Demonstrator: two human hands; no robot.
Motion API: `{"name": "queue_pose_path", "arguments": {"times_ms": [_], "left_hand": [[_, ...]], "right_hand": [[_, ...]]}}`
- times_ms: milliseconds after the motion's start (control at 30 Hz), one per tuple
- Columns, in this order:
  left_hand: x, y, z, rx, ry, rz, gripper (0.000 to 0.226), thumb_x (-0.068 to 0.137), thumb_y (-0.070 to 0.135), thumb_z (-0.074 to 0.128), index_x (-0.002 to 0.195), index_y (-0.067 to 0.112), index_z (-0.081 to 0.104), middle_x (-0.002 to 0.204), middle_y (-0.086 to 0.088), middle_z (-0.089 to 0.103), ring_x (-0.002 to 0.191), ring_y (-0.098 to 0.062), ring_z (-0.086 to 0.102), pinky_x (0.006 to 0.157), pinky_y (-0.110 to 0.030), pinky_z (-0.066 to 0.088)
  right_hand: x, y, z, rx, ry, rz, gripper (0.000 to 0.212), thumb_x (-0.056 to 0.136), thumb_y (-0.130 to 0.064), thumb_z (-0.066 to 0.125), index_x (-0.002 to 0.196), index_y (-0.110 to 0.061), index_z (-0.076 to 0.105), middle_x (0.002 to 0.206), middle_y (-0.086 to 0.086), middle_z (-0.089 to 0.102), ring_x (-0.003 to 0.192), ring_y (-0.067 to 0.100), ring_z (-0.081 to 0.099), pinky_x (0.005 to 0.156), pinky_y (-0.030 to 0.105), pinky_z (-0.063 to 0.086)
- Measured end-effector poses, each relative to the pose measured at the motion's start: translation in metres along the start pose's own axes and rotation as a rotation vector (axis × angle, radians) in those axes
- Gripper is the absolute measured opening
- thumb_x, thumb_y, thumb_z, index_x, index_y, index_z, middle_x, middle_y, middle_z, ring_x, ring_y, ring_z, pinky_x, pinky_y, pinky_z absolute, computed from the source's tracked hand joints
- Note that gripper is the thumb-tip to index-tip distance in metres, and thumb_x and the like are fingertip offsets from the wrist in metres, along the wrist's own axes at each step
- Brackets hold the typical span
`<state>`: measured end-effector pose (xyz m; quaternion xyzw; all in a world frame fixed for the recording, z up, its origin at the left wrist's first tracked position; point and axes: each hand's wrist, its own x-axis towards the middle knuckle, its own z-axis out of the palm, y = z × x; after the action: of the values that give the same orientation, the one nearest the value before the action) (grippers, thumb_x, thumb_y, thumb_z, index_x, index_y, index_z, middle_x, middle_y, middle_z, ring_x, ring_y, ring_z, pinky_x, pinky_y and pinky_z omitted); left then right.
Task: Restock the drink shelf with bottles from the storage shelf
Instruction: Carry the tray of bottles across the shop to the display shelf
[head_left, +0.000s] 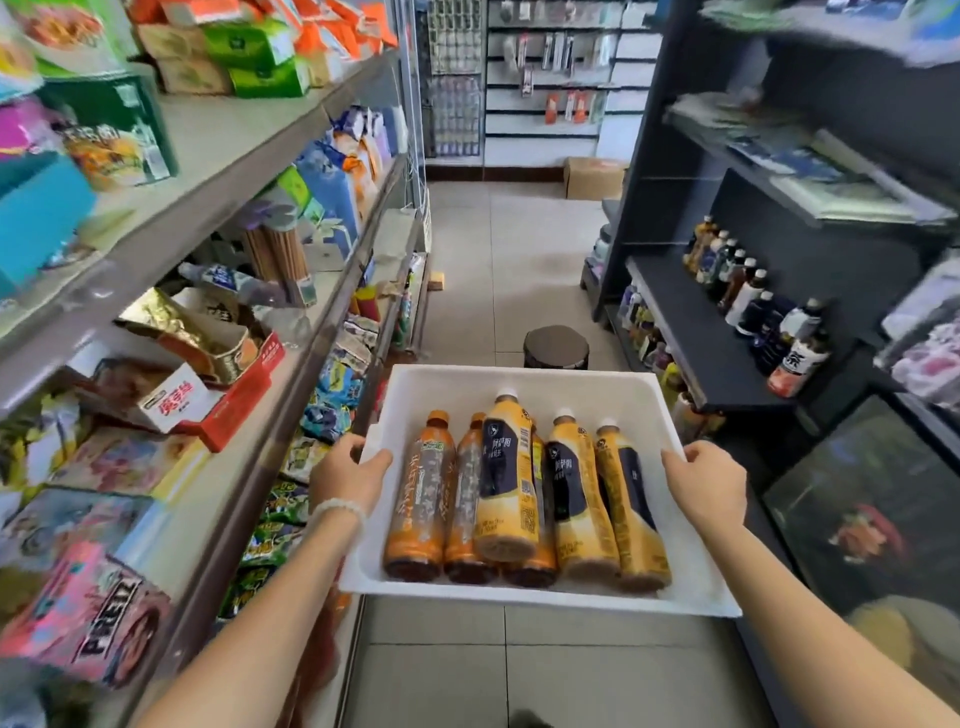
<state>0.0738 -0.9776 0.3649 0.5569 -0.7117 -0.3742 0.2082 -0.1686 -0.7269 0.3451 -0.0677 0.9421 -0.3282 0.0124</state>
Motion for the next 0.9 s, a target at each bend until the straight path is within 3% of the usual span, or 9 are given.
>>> {"name": "queue_pose_path", "arguments": {"times_ms": [133,267,400,533,767,900], "left_hand": [[0.052,0.014,0.026,0.007,-0.001,-0.017,0.015,0.084,0.024,0.064,0.076,0.018,0.053,0.072,0.0,0.059,0.061,-0.017,0.05,0.052,-0.026,0.033],[0.114,0.037,0.06,0.012,0.006,-0.048,0.026,0.085,0.022,0.064,0.067,0.022,0.045,0.065,0.004,0.051,0.062,-0.019,0.049,0.051,-0.025,0.031],[0.18,0.065,0.09,0.044,0.013,-0.063,0.023,0.082,0.023,0.067,0.07,0.021,0.048,0.071,-0.004,0.055,0.071,-0.028,0.053,0.061,-0.03,0.035],[0.239,0.096,0.112,0.029,0.019,-0.071,0.02,0.084,0.023,0.064,0.073,0.02,0.048,0.066,0.002,0.052,0.058,-0.018,0.046,0.049,-0.027,0.029],[0.346,0.139,0.141,0.014,0.043,-0.048,0.015,0.083,0.02,0.066,0.08,0.014,0.053,0.069,-0.001,0.052,0.066,-0.022,0.047,0.055,-0.03,0.03],[0.411,0.152,0.165,0.027,0.046,-0.037,0.012,0.082,0.022,0.067,0.082,0.015,0.056,0.077,-0.003,0.057,0.073,-0.026,0.052,0.063,-0.03,0.035]], "right_hand": [[0.05,-0.02,0.033,-0.003,-0.019,0.025,0.031,0.084,-0.023,0.056,0.061,-0.003,0.055,0.059,0.009,0.054,0.058,0.023,0.051,0.049,0.03,0.037],[0.113,-0.045,0.069,0.006,-0.061,0.038,0.028,0.084,-0.022,0.056,0.067,0.0,0.061,0.063,0.012,0.057,0.06,0.025,0.052,0.054,0.034,0.044],[0.181,-0.078,0.096,0.0,-0.096,0.03,0.036,0.083,-0.02,0.056,0.052,-0.01,0.043,0.054,0.006,0.046,0.055,0.021,0.043,0.046,0.029,0.027],[0.243,-0.119,0.117,-0.017,-0.085,-0.021,0.042,0.084,-0.02,0.056,0.049,-0.014,0.035,0.05,0.003,0.04,0.051,0.021,0.04,0.044,0.029,0.022],[0.338,-0.179,0.161,-0.029,-0.078,-0.034,0.039,0.084,-0.02,0.056,0.051,-0.009,0.041,0.052,0.006,0.043,0.051,0.022,0.04,0.044,0.029,0.022],[0.388,-0.208,0.196,-0.064,-0.078,-0.03,0.031,0.085,-0.023,0.056,0.061,-0.004,0.054,0.057,0.007,0.049,0.057,0.024,0.044,0.048,0.03,0.026]]}}
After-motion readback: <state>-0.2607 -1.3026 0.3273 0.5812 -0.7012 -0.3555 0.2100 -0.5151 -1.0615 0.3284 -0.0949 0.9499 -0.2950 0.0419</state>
